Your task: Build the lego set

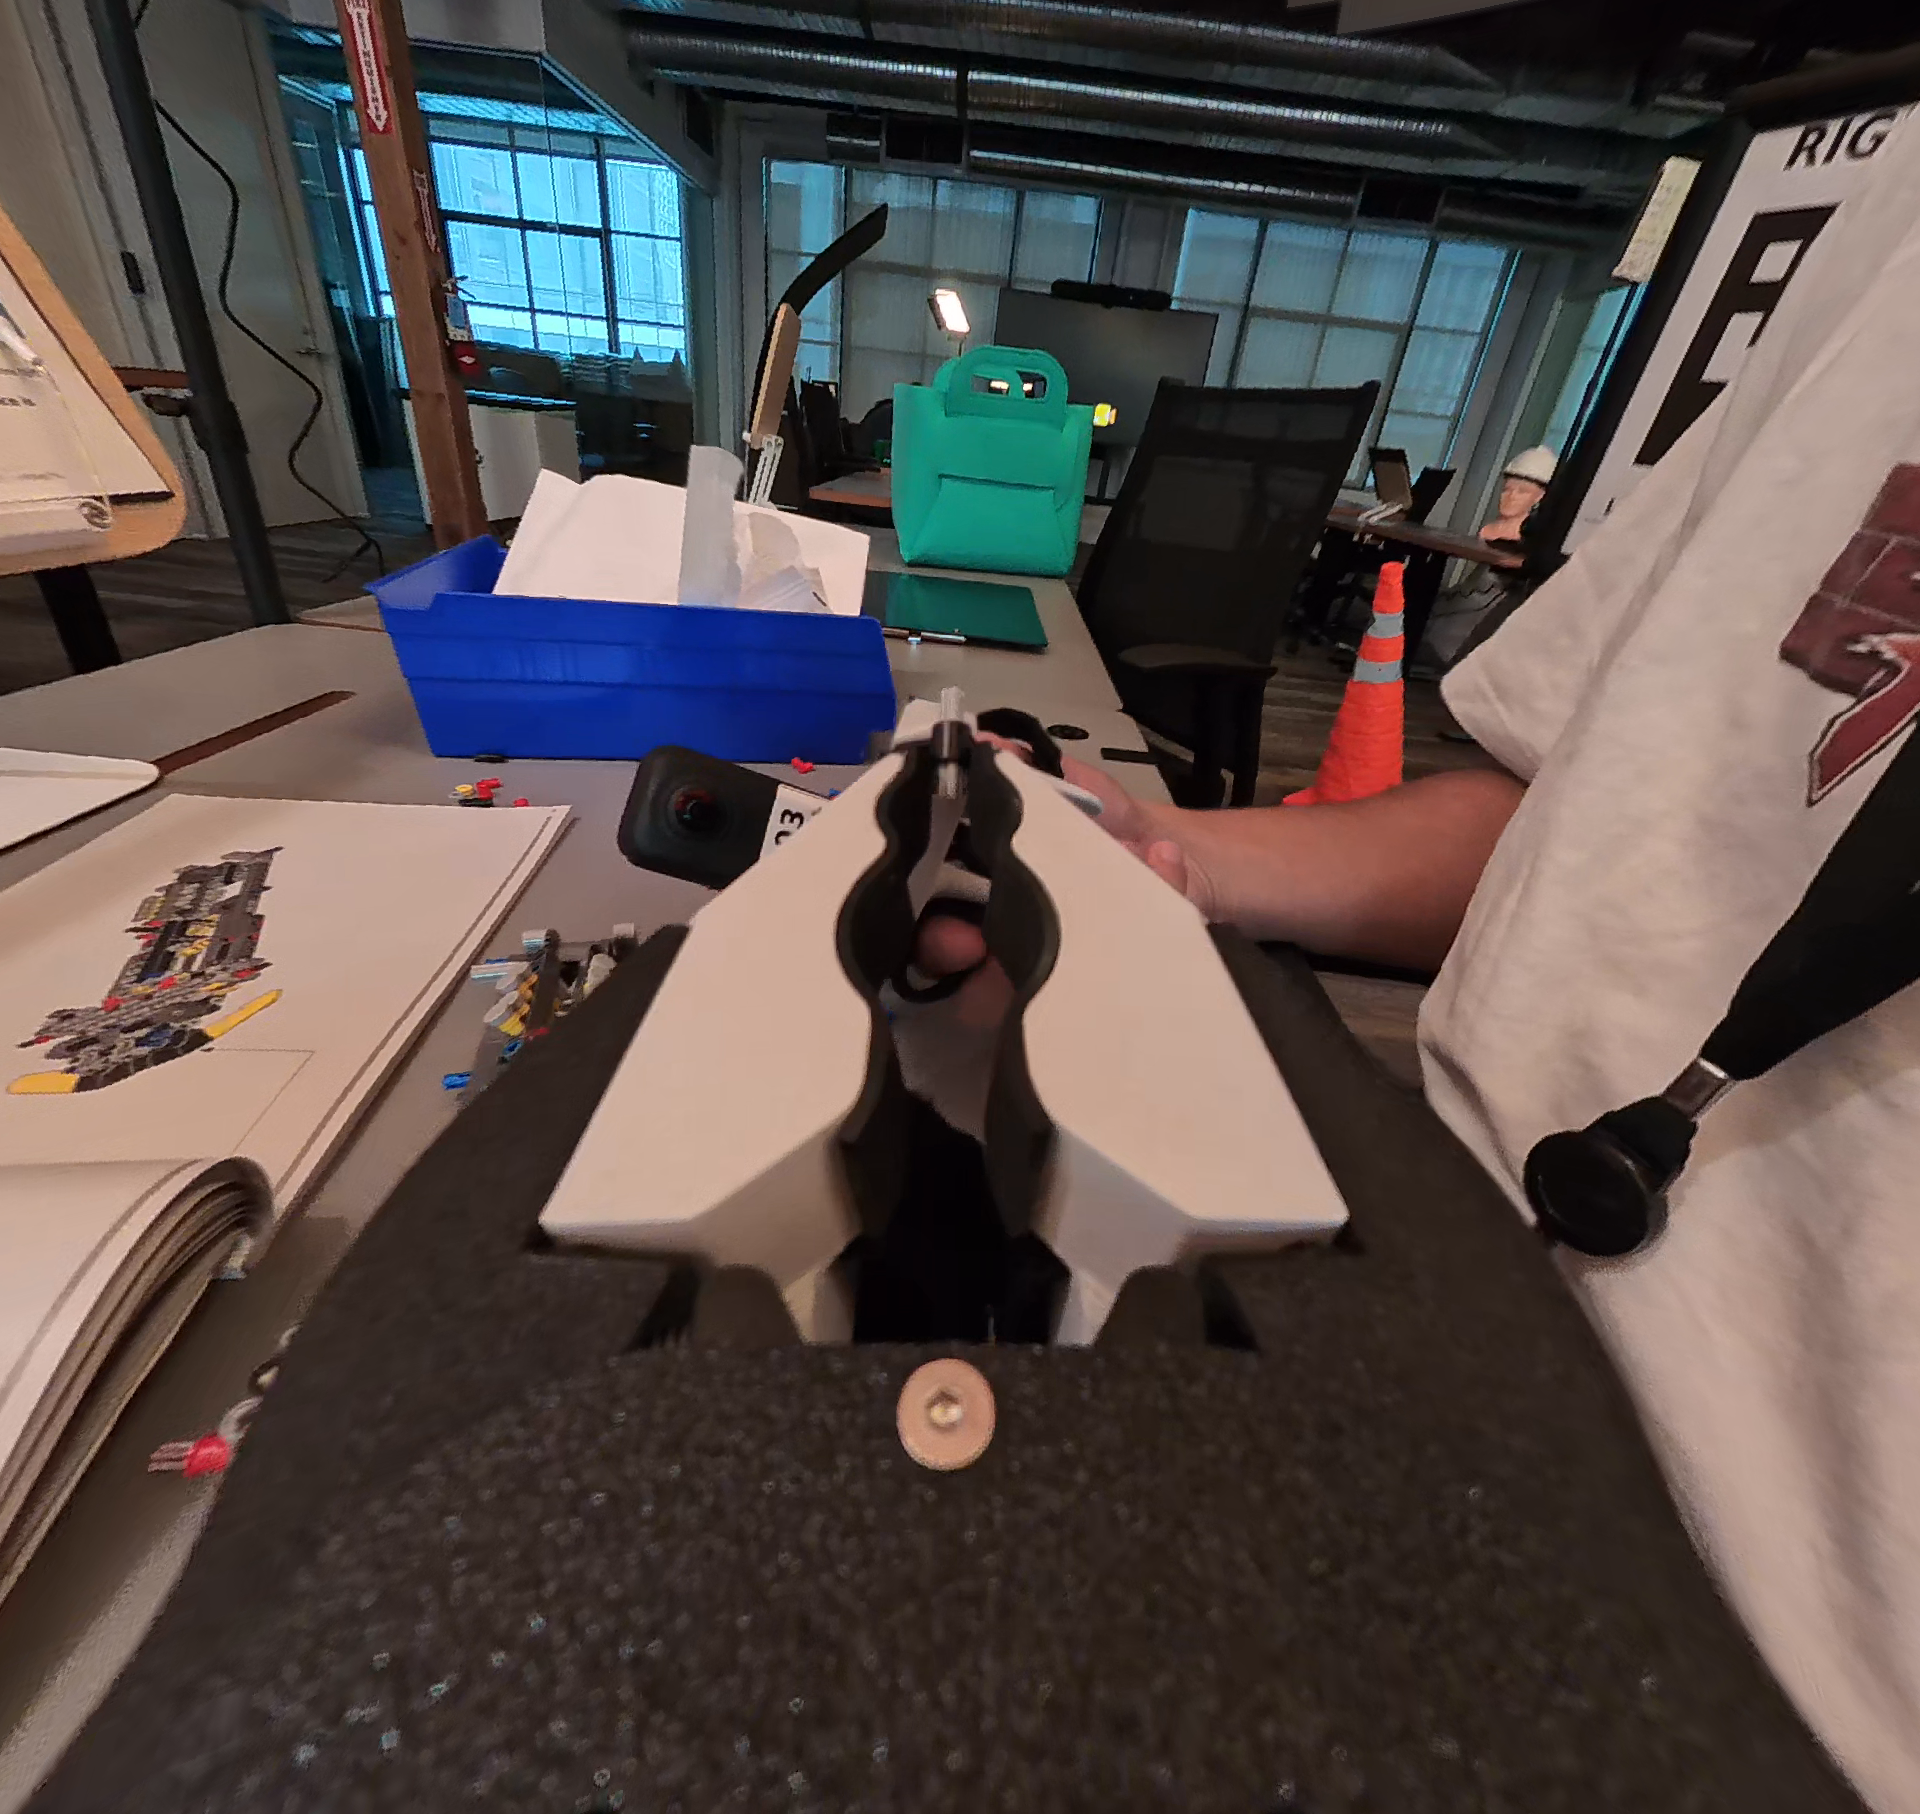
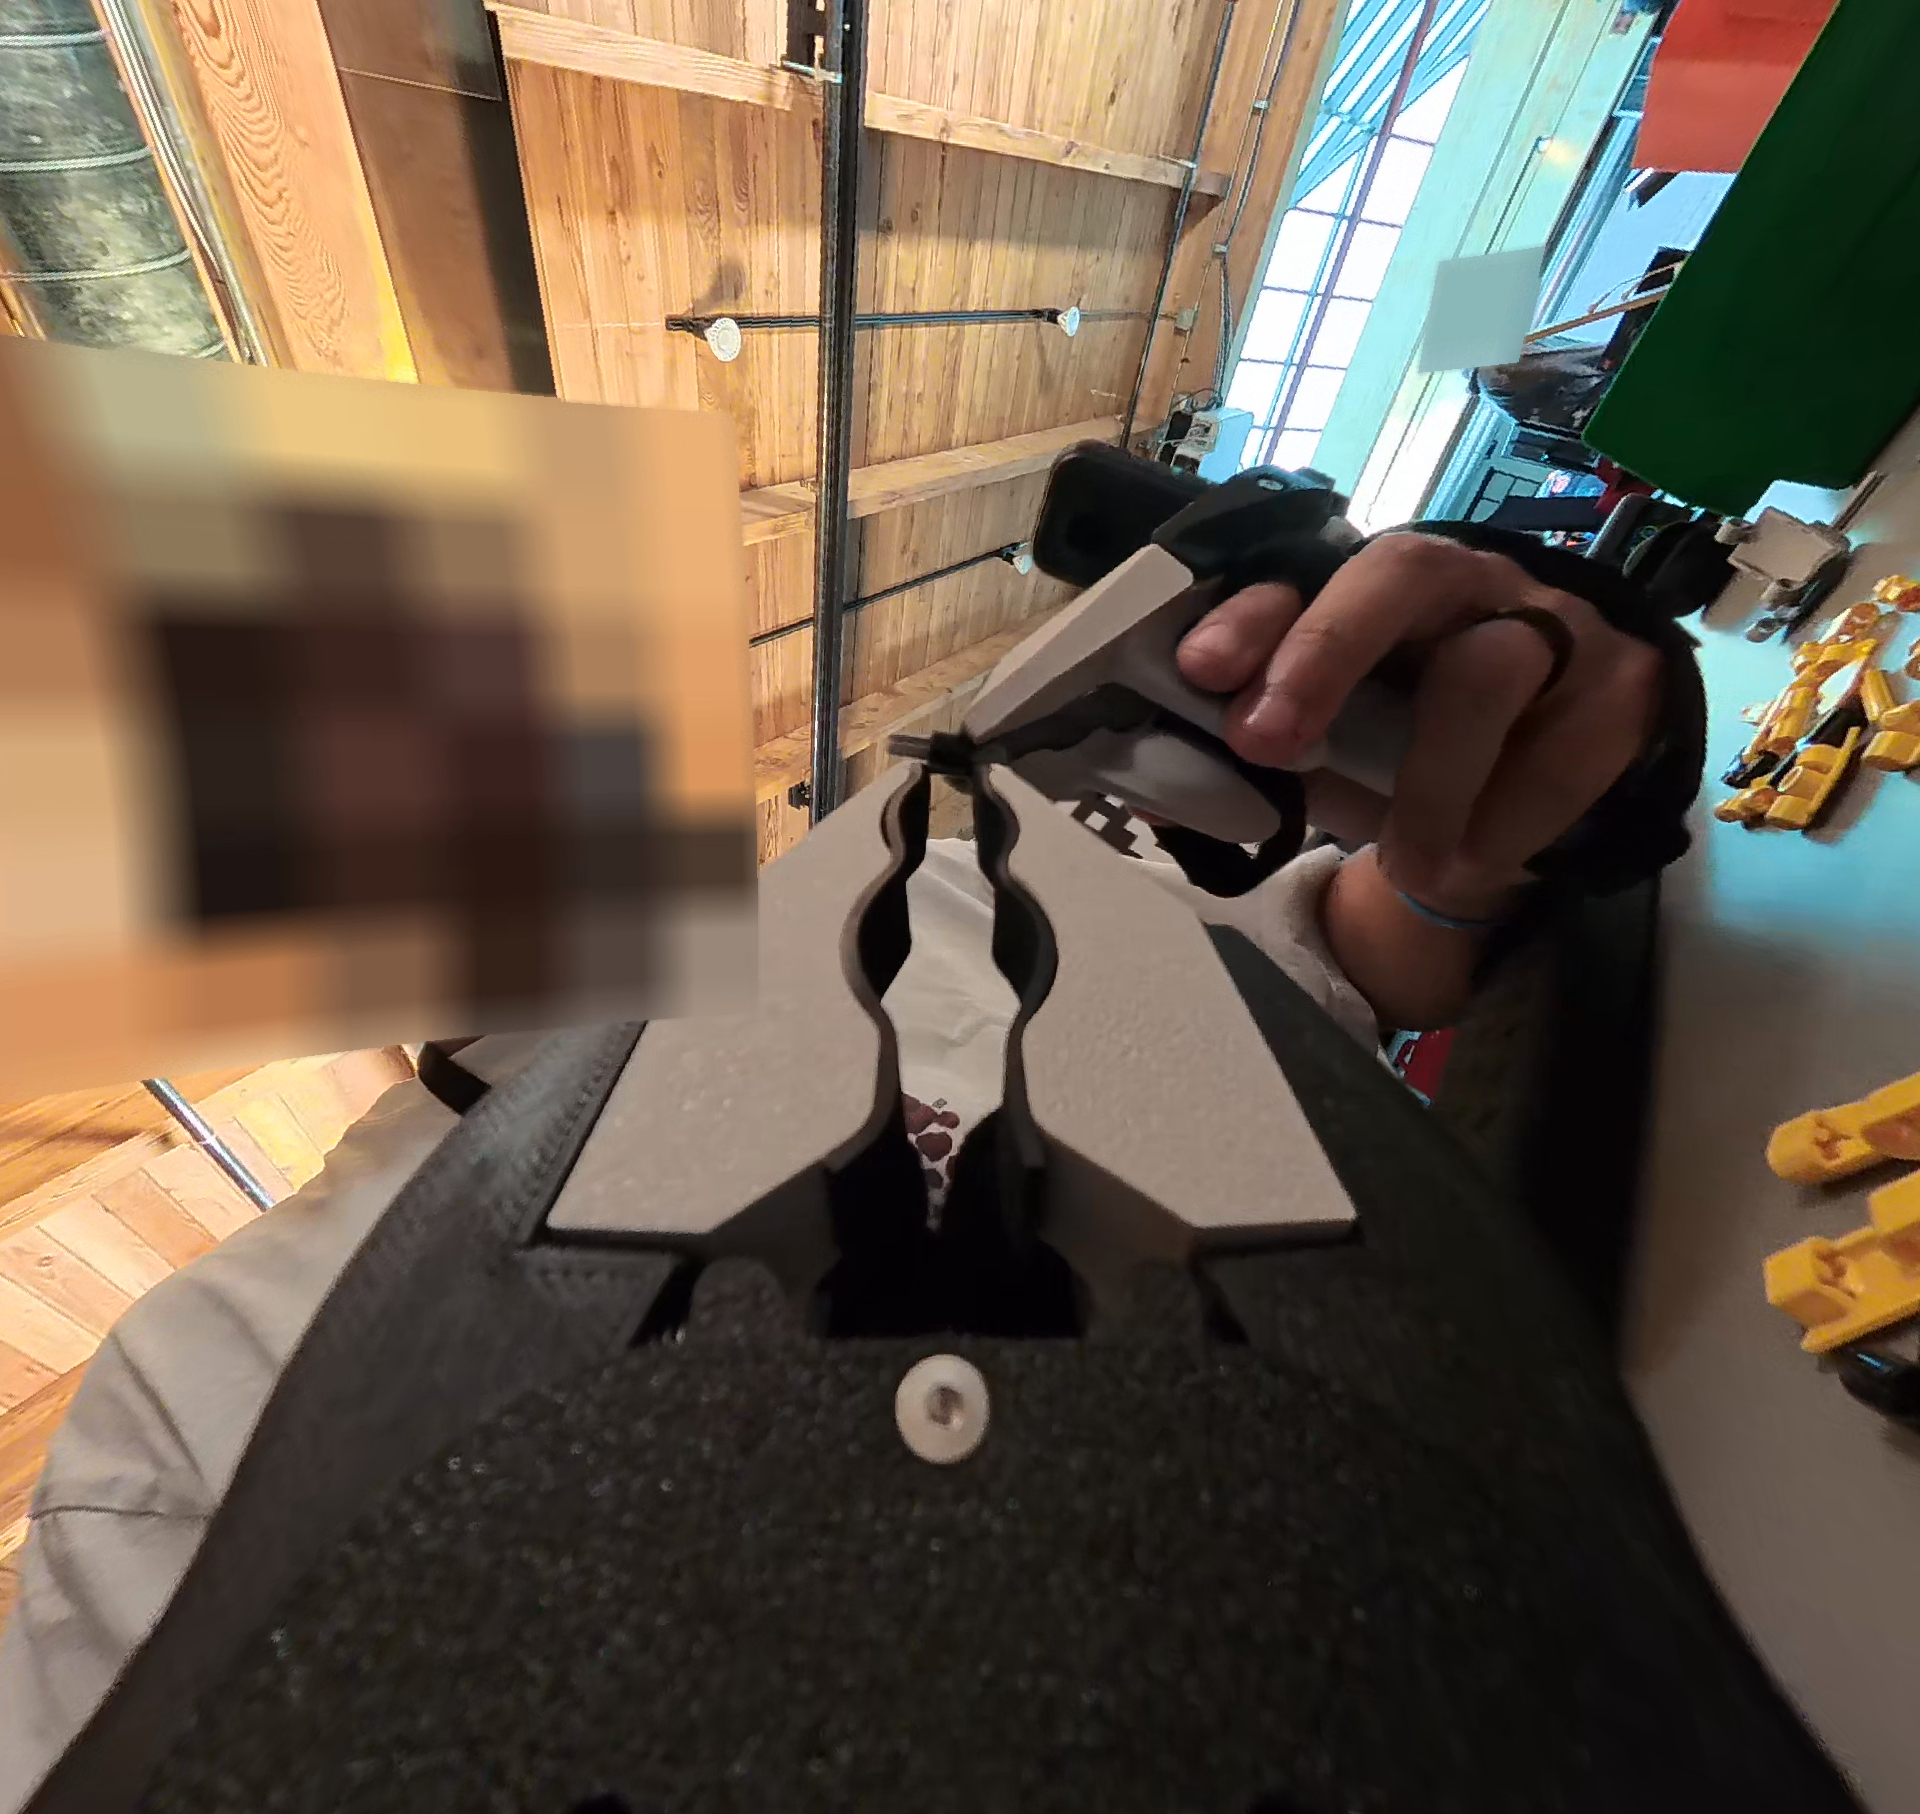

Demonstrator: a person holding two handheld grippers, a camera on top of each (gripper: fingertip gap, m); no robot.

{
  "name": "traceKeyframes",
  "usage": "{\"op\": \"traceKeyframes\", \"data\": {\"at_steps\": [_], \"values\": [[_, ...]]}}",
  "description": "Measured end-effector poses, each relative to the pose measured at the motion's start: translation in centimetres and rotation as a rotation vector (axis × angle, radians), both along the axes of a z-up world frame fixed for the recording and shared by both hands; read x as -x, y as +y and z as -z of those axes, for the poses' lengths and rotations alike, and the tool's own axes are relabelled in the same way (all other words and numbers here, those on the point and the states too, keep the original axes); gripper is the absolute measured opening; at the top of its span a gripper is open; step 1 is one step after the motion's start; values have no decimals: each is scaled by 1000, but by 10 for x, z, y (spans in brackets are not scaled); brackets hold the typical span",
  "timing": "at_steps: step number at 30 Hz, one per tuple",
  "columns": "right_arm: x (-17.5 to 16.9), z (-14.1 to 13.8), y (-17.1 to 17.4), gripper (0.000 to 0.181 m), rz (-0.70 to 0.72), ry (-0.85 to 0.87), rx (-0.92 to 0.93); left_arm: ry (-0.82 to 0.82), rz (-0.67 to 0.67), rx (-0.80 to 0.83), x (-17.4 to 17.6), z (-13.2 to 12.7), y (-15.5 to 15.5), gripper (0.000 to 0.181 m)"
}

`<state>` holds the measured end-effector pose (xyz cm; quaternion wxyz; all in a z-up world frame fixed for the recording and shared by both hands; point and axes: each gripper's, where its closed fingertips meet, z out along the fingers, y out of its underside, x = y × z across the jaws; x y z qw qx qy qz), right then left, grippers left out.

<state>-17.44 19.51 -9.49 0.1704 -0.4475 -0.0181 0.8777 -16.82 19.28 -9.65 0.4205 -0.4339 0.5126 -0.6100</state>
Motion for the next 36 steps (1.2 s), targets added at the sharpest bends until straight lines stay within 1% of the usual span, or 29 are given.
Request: {"op": "traceKeyframes", "data": {"at_steps": [1, 5, 7, 9, 11, 13, 15, 17, 18, 20, 23, 25, 31, 36], "values": [[1, 1, 1, 8, 2, -8, 4, -7, 6, 18, 0, -2, 1, 5], [3, 14, 9, 7, 84, -136, -10, 3, 29, 151, 2, -3, 13, 5], [0, 16, 13, 6, 138, -185, -36, 26, 19, 218, 4, 1, 23, 5], [-1, 26, 21, 15, 218, -312, -70, 63, 39, 287, 6, 8, 28, 5], [-2, 33, 24, 16, 314, -467, -172, 112, 65, 340, 7, 17, 30, 5], [2, 36, 23, 19, 382, -585, -278, 155, 77, 359, 8, 25, 29, 5], [6, 37, 21, 20, 413, -644, -350, 186, 75, 353, 8, 30, 29, 5], [6, 37, 22, 15, 432, -672, -376, 201, 77, 349, 8, 32, 28, 5], [2, 36, 25, 12, 463, -677, -377, 215, 83, 349, 8, 34, 27, 5], [-4, 36, 29, 12, 491, -680, -362, 234, 84, 348, 8, 38, 26, 5], [1, 40, 24, 8, 436, -687, -348, 244, 85, 342, 7, 40, 25, 5], [3, 43, 24, 3, 442, -718, -365, 256, 93, 337, 7, 42, 23, 5], [1, 45, 24, 2, 409, -685, -310, 279, 84, 306, 5, 46, 22, 5], [-2, 43, 25, 3, 366, -603, -224, 290, 37, 195, 3, 51, 21, 8]]}}
